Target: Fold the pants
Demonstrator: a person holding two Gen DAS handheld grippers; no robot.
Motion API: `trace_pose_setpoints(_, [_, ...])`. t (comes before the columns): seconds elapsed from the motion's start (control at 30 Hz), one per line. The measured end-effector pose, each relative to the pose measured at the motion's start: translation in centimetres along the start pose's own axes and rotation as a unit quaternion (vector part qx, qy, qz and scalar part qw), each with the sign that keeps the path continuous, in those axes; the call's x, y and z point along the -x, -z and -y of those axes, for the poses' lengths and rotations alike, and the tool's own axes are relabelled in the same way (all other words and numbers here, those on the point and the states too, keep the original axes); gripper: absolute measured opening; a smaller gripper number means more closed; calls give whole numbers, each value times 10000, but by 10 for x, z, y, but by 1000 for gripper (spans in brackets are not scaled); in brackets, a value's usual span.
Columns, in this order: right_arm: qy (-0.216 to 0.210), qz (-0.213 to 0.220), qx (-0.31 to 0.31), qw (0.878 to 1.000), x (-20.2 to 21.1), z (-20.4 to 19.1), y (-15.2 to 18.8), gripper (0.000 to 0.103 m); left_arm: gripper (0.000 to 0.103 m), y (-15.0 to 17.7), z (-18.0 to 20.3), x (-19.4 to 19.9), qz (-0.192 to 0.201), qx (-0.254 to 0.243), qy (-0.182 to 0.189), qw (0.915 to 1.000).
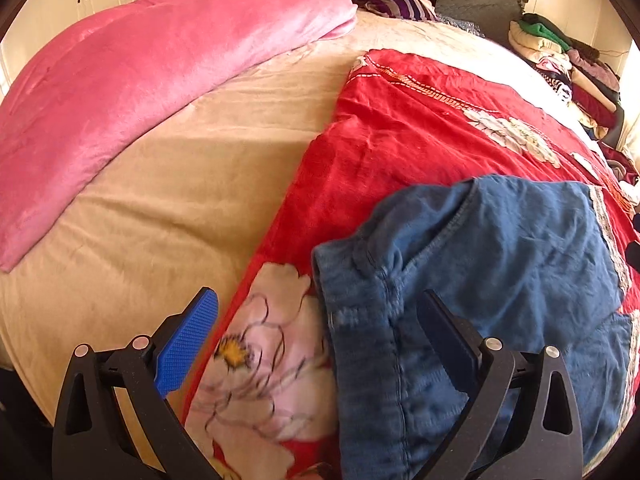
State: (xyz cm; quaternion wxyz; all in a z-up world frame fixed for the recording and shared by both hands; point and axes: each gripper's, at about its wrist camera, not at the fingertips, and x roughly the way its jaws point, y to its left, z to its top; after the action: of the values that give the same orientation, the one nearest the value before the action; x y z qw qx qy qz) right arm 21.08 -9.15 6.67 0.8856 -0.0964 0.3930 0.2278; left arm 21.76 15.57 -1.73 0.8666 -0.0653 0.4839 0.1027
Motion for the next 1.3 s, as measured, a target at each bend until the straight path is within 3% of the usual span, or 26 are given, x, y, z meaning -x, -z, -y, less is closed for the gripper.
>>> trace_pose_setpoints(0.23, [-190,-218,154,9995,-32,-2,-13,95,99,-15,4,-28,-143,-86,-81,9998])
trace_pose_setpoints(0.47, [-409,-294,685,9964,-61,-14,-30,95,98,-24,6,-40,-59,-16,304,9995])
trace_pose_setpoints(0.53, [-445,-283,889,9946,-66,-20,-33,95,94,-24,10,-42,-19,-129,259,9996])
trace_pose_setpoints(0.6, [-420,-294,1078,9929,-74,-25,-36,95,58,-24,13,-44,-38,-227,357,9991])
trace_pose_setpoints(0.63, [-426,-319,1099,9925,-77,-26,-36,95,51,-22,15,-44,-41,-261,565,9981])
trace_pose_setpoints(0.7, [-460,-358,1097,9923,-83,-27,-37,95,41,-19,20,-40,48,-408,486,9980])
trace_pose_setpoints(0.9, [-423,-357,1149,9918,-89,-26,-36,95,36,-3,30,2,535,-726,604,9941])
trace_pose_setpoints(1.03, [-480,-282,1280,9902,-89,-28,-36,95,36,17,21,27,747,-511,896,9919])
trace_pose_setpoints(1.2, [-498,-169,1909,9802,-87,-46,-38,94,36,39,22,42,844,-584,917,9905])
trace_pose_setpoints(1.23, [-600,-205,2043,9768,-87,-51,-37,92,36,40,24,43,847,-614,892,9905])
trace_pose_setpoints(1.3, [-740,-249,2172,9730,-85,-56,-36,55,36,41,26,46,889,-674,836,9902])
